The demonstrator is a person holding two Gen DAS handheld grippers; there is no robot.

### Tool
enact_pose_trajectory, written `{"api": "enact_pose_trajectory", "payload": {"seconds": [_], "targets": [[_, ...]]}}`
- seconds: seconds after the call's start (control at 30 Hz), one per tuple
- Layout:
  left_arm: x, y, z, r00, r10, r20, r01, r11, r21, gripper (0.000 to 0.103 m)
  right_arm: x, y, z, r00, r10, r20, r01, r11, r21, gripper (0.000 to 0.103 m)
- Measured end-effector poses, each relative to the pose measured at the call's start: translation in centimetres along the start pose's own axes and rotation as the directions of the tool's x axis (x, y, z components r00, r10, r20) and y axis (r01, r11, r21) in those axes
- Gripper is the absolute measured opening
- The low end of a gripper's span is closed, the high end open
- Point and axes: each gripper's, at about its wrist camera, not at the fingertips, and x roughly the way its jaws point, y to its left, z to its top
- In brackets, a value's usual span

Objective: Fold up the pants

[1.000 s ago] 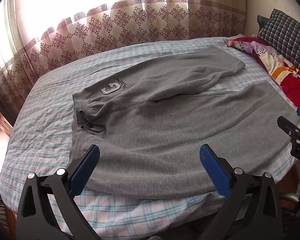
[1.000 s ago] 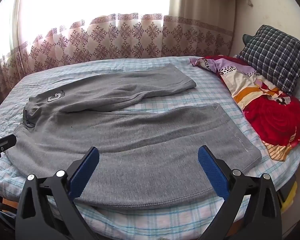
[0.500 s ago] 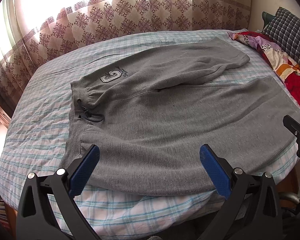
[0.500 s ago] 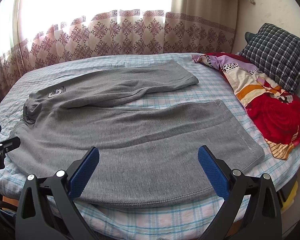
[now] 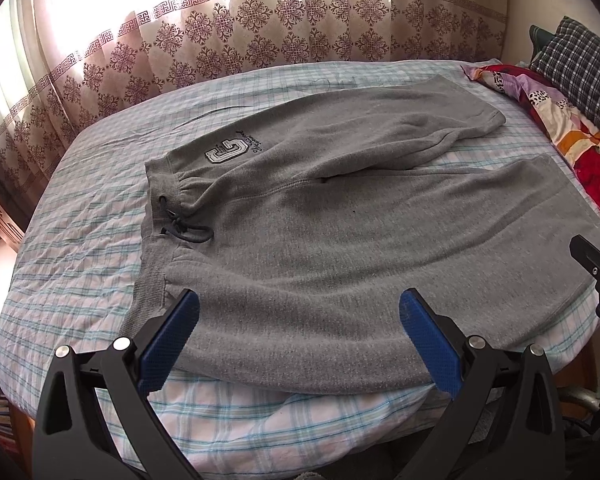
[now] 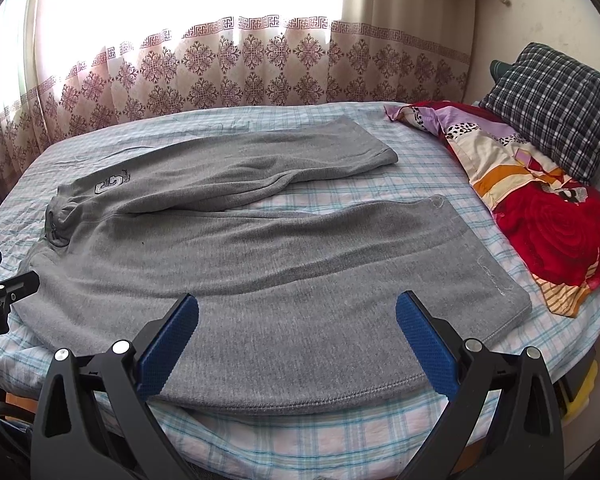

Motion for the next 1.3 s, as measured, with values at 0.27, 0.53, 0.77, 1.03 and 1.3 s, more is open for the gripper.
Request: {"api": "enact_pose_trajectory", "payload": {"seconds": [0.27, 0.53, 0.77, 1.03, 1.3], "targets": [[1.2, 0.2, -0.2, 1.000, 0.012, -0.021, -0.013, 1.000, -0.003, 0.101, 1.1, 0.1, -0.4, 0.999, -0.005, -0.035, 0.005, 1.000, -0.005, 0.098], [3.2, 0.2, -0.7, 0.997, 0.005, -0.077, -0.005, 1.000, -0.002, 0.101, 2.8, 0.6, -0.8, 0.996, -0.016, -0.085, 0.013, 0.999, -0.033, 0.098], [4.8, 0.2, -0.8, 0.994, 0.020, -0.112, -0.019, 1.000, 0.014, 0.101, 4.4, 0.9, -1.0, 0.991, -0.026, -0.128, 0.015, 0.997, -0.081, 0.098], [6.4, 0.4, -1.2, 0.987, -0.001, -0.162, 0.002, 1.000, 0.002, 0.101, 6.9, 1.9, -2.7, 0.966, -0.003, -0.258, -0.025, 0.994, -0.105, 0.098], [8.5, 0.4, -2.3, 0.968, -0.049, -0.244, 0.047, 0.999, -0.013, 0.101, 8.3, 1.6, -4.0, 0.924, 0.023, -0.382, -0.063, 0.994, -0.092, 0.098]]}}
